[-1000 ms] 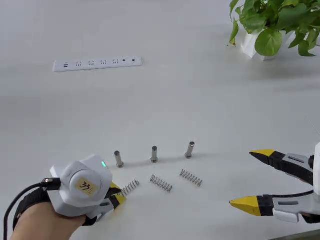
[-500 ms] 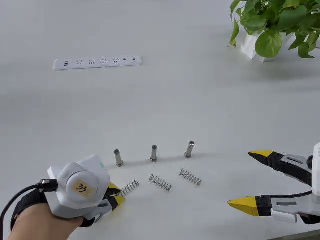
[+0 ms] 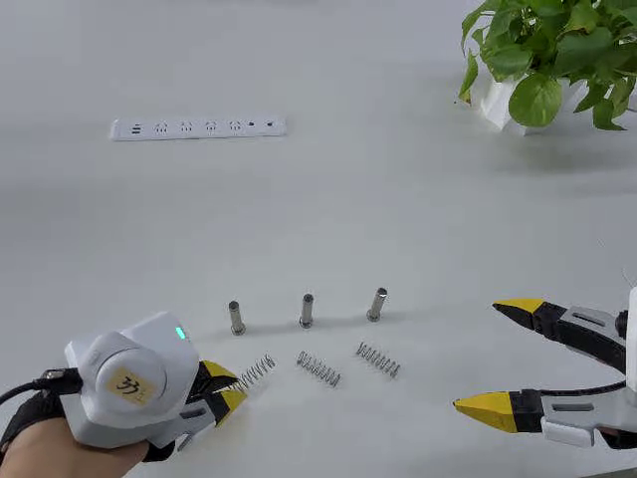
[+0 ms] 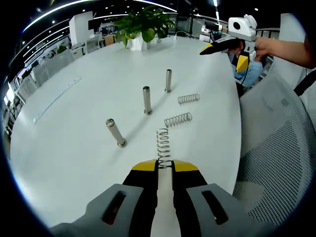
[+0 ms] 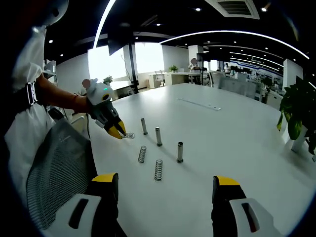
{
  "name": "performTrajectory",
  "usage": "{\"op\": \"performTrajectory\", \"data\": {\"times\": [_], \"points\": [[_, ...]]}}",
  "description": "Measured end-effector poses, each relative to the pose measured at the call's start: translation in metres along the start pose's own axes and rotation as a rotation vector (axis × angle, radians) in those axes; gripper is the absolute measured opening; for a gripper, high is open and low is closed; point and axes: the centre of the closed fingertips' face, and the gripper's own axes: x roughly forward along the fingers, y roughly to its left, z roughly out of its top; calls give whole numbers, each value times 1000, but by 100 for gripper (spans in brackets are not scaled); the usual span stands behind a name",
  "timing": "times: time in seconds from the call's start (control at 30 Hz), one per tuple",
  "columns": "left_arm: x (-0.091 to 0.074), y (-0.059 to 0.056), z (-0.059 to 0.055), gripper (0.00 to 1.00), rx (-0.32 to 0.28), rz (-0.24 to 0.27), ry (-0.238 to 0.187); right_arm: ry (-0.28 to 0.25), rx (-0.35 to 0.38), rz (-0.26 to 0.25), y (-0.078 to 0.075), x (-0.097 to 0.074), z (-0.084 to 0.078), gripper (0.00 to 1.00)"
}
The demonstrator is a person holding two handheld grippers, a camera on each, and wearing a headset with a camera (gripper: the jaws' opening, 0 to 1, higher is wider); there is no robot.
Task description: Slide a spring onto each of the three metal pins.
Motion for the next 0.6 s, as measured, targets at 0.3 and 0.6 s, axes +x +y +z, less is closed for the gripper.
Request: {"op": "performTrajectory", "data": {"times": [0.3, 0.6], "points": [[-15, -8, 23, 7, 21, -14, -98, -34, -41, 78, 18, 5, 41, 68], [-36, -24, 60, 7, 56, -55, -238, -46, -21, 281, 59, 27, 86, 49]]}}
